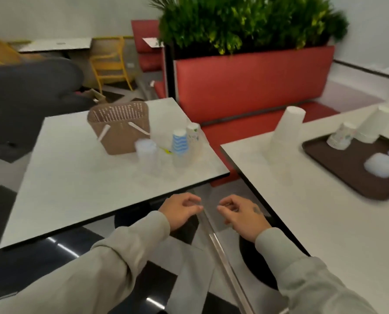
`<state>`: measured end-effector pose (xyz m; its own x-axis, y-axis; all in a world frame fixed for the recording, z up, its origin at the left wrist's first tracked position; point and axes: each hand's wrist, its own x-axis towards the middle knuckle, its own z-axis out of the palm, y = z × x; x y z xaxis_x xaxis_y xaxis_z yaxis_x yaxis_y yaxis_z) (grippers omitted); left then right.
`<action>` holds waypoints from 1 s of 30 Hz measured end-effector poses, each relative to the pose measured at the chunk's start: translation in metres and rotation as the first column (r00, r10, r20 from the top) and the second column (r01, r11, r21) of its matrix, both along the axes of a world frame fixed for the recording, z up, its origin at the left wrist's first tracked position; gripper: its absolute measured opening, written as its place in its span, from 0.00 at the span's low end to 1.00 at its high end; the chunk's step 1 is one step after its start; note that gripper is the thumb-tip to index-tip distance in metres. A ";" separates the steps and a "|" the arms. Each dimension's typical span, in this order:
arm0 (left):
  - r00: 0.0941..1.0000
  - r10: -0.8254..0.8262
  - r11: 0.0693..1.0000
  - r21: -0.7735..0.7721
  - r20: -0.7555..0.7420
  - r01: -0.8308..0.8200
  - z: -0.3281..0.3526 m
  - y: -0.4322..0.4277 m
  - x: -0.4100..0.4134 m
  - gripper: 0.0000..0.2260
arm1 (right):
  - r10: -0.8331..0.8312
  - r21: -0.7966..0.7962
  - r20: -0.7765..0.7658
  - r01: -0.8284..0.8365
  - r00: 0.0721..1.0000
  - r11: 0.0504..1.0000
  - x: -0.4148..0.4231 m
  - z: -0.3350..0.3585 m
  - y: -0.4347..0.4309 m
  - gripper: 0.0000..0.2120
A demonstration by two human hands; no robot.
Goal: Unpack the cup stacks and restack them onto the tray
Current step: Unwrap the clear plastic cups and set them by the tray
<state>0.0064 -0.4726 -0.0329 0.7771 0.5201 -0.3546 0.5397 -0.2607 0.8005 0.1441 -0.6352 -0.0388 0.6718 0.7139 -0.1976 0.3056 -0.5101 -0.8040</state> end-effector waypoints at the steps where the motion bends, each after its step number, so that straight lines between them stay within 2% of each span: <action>1: 0.999 0.043 0.999 -0.004 0.017 -0.043 0.002 0.012 -0.005 0.13 | 0.019 -0.001 -0.001 -0.019 1.000 1.000 -0.001 0.004 0.010 0.07; 4: 0.985 0.162 0.987 -0.015 0.055 -0.161 0.005 0.048 -0.016 0.09 | 0.075 0.010 -0.013 -0.075 0.997 0.997 -0.005 0.013 0.041 0.08; 7: 0.966 0.249 0.968 -0.018 0.073 -0.249 0.002 0.085 -0.019 0.09 | 0.124 0.006 -0.008 -0.124 0.992 0.992 -0.005 0.019 0.075 0.09; 13: 0.908 0.412 0.911 -0.038 0.079 -0.410 -0.020 0.166 -0.019 0.14 | 0.149 -0.032 -0.005 -0.149 0.989 0.988 0.005 0.017 0.160 0.10; 16: 0.882 0.469 0.882 -0.057 0.031 -0.467 -0.036 0.213 -0.018 0.20 | 0.174 -0.043 0.001 -0.174 0.985 0.984 0.008 0.017 0.209 0.12; 23: 0.931 0.362 0.915 -0.171 -0.046 -0.365 -0.074 0.294 0.001 0.43 | 0.293 -0.082 0.169 -0.283 0.941 0.956 0.008 -0.001 0.313 0.24; 26: 0.948 0.315 0.934 -0.160 -0.048 -0.319 -0.090 0.311 0.013 0.47 | 0.316 -0.109 0.205 -0.299 0.926 0.948 0.007 -0.014 0.341 0.28; 30: 0.969 0.238 0.968 -0.071 -0.062 -0.242 -0.103 0.327 0.028 0.50 | 0.287 -0.140 0.269 -0.257 0.919 0.956 0.007 -0.026 0.367 0.29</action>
<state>0.0342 -0.1453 -0.1361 0.6121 0.6580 -0.4386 0.6210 -0.0567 0.7817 0.1511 -0.2679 -0.0643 0.4926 0.8636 -0.1071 0.6515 -0.4476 -0.6125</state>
